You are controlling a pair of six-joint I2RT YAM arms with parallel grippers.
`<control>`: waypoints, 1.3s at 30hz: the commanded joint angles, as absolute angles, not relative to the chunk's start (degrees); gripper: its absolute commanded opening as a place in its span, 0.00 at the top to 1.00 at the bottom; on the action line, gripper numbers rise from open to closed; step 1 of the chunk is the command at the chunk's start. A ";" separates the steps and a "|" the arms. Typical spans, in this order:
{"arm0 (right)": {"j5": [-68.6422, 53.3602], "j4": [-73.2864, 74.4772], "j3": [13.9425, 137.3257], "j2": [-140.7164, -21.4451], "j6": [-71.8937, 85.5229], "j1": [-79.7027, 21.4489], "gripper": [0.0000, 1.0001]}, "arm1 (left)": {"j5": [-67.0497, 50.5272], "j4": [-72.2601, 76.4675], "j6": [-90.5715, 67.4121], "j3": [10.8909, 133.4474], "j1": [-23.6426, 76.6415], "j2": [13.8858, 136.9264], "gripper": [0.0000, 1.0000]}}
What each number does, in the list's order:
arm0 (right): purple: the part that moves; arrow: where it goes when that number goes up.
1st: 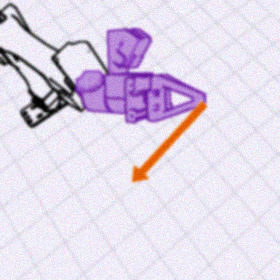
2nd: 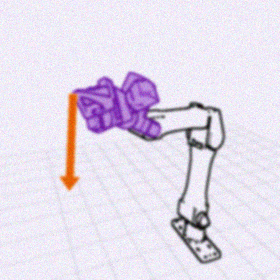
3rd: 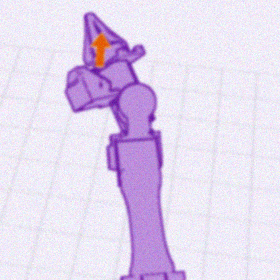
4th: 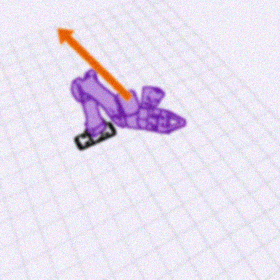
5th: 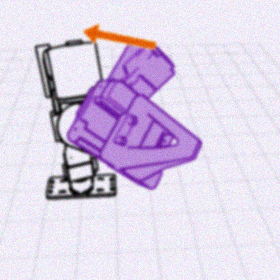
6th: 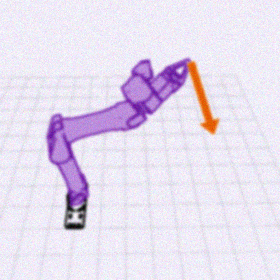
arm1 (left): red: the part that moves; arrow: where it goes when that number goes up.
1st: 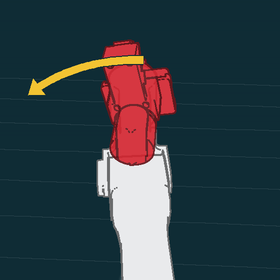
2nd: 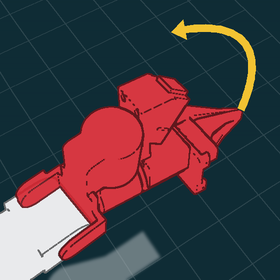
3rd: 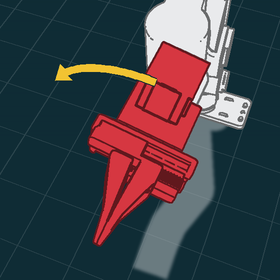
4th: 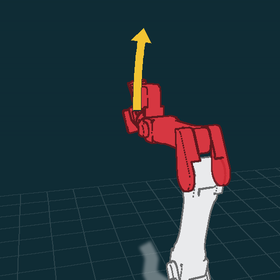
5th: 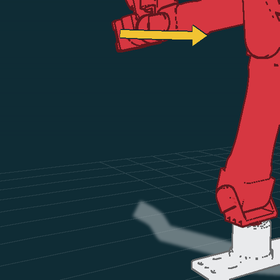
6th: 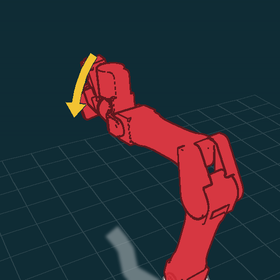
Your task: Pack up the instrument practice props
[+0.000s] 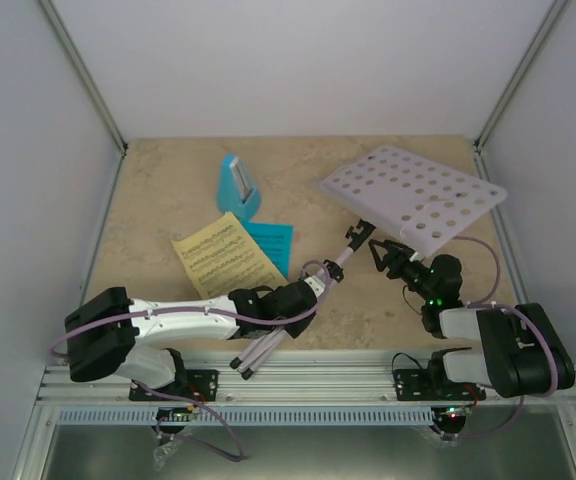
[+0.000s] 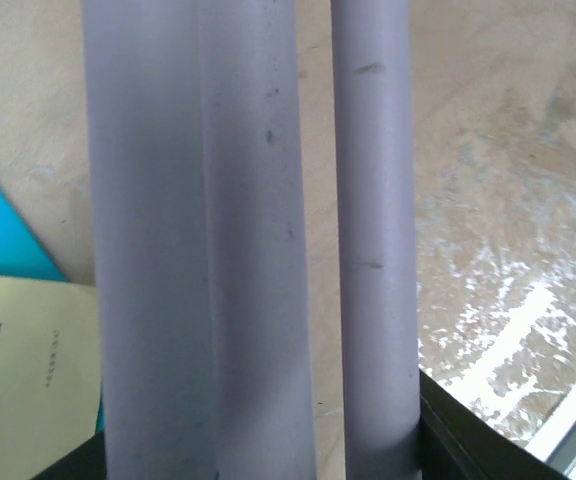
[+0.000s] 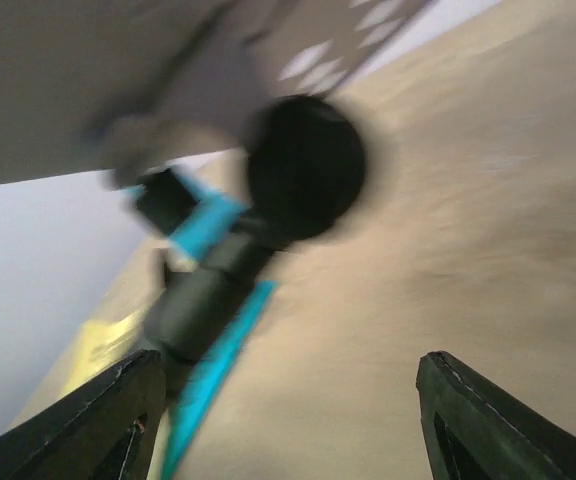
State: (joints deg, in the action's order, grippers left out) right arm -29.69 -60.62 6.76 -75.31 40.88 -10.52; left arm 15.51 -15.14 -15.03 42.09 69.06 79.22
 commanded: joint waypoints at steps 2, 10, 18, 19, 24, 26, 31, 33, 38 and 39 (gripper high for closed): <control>-18.85 -55.90 4.87 -75.26 38.75 -7.15 0.29 | 26.72 5.53 -24.03 45.64 66.91 72.18 1.00; -18.64 -52.71 3.30 -70.52 40.51 -6.09 0.28 | 25.35 5.51 -21.51 45.35 66.89 70.30 1.00; -2.18 -21.54 4.64 -43.39 40.01 -4.48 0.13 | 28.65 0.28 -13.86 47.69 65.73 74.19 1.00; 1.79 -15.05 5.52 -38.40 40.81 -4.23 0.07 | 28.60 -0.70 -12.92 47.91 65.43 74.53 1.00; 18.84 8.35 11.49 -16.11 39.37 -2.34 0.02 | 27.14 -2.18 -8.15 48.34 63.78 75.06 1.00; 23.56 12.71 15.33 -9.80 37.60 -2.16 0.02 | 26.52 -2.31 -6.34 48.42 62.89 75.12 1.00; 30.86 18.35 25.61 -6.14 34.35 -2.12 0.02 | 24.00 -1.55 -1.71 48.57 61.57 75.17 1.00; 28.57 17.21 29.83 -7.02 31.18 -2.16 0.02 | 23.72 -0.73 -0.23 48.65 61.51 75.70 1.00; 20.47 16.66 39.65 -11.12 28.43 -2.20 0.02 | 21.97 -0.18 3.60 50.16 61.52 79.20 1.00; 18.09 16.19 40.66 -11.64 27.89 -2.13 0.02 | 21.10 1.25 3.95 50.16 61.51 79.72 1.00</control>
